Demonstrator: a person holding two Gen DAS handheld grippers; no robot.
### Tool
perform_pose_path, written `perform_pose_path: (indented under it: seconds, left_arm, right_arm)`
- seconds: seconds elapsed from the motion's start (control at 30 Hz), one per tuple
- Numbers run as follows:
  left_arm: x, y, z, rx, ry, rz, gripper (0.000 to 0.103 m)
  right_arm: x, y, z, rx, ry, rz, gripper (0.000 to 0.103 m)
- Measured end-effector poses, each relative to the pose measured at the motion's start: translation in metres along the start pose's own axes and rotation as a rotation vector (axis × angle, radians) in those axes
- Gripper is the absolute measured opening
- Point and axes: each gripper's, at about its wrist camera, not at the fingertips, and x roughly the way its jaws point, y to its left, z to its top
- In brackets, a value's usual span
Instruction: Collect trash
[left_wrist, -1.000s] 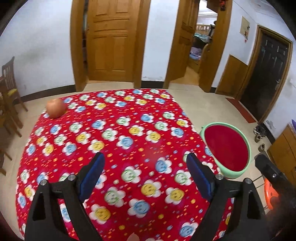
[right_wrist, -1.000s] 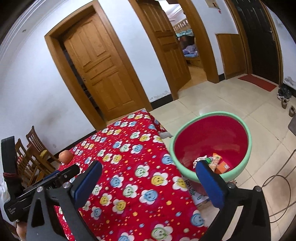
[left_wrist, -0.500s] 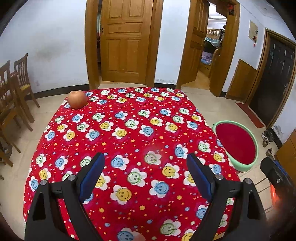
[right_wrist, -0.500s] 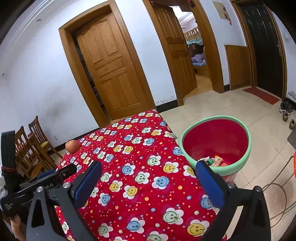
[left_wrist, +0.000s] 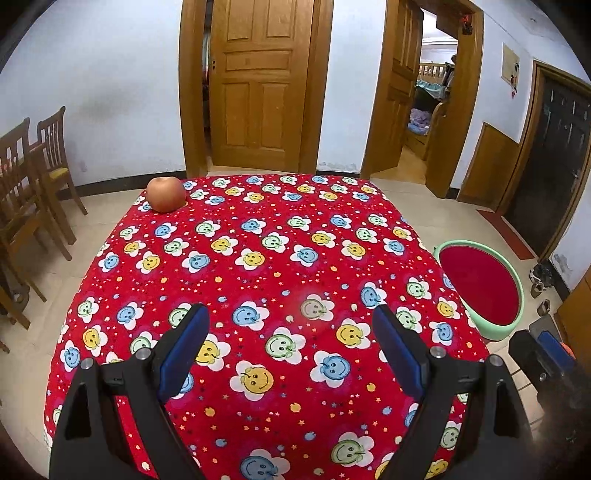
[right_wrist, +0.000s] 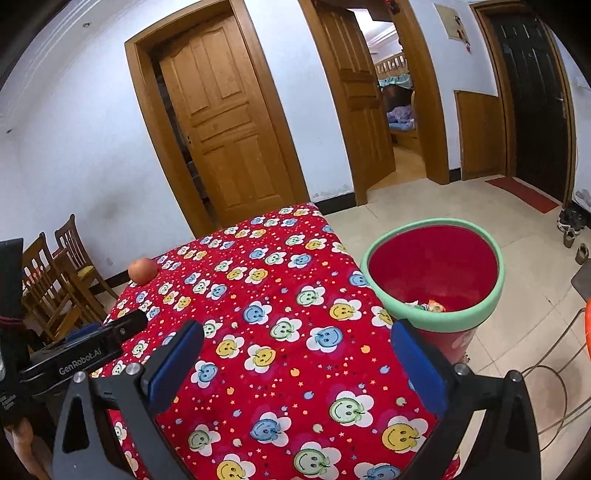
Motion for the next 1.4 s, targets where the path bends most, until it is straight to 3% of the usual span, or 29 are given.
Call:
perform_pose_path:
  seconds: [1.4]
  left_arm:
    - [-0.0039, 0.0014, 0.0006, -0.009, -0.024, 0.011, 0.089]
  right_arm:
    - [0.0021, -0.0007, -0.0039, 0.005, 0.018, 0.003, 0.103]
